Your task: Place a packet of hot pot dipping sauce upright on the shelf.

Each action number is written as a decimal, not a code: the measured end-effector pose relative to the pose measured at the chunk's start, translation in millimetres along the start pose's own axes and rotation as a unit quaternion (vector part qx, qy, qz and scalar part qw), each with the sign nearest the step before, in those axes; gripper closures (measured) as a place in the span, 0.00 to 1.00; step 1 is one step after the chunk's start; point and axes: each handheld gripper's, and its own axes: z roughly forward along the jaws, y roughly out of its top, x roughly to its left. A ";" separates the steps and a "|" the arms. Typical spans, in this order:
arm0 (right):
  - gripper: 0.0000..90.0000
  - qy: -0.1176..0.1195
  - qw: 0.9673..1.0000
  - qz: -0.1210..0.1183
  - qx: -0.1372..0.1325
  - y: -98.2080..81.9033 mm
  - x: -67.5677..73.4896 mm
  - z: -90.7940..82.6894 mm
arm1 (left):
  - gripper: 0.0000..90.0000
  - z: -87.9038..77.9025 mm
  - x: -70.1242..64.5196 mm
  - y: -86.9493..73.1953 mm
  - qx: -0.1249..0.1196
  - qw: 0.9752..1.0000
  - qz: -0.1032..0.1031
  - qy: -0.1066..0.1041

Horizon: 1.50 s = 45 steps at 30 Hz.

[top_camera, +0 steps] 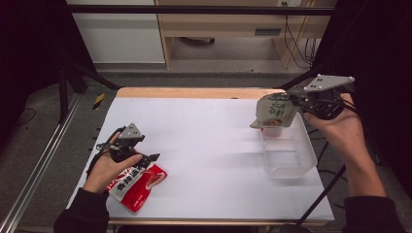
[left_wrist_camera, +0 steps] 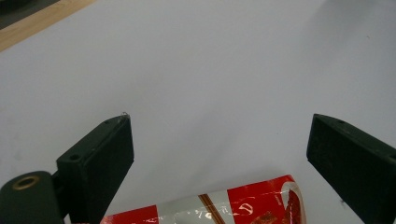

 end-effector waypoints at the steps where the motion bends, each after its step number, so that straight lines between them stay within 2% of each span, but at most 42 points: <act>1: 1.00 -0.001 1.000 0.001 0.002 -2.3 -1.0 1.0 | 0.08 -0.2 0.0 0.0 -0.001 1.000 0.000 0.000; 20: 1.00 0.007 0.999 0.030 0.012 -59.8 -22.6 23.8 | 0.08 -3.4 1.9 -3.0 0.000 1.000 -0.005 0.007; 34: 1.00 0.013 0.999 0.035 0.039 -71.1 -27.9 35.4 | 0.08 -5.6 3.1 -4.3 -0.001 1.000 -0.005 0.006; 41: 1.00 0.015 0.998 0.035 0.050 -76.1 -31.9 28.9 | 0.08 -6.2 4.3 -4.4 -0.002 1.000 -0.007 0.007; 45: 1.00 0.024 0.997 0.030 0.059 -78.1 -30.5 33.9 | 0.08 -7.3 3.4 -3.6 -0.005 1.000 -0.006 0.008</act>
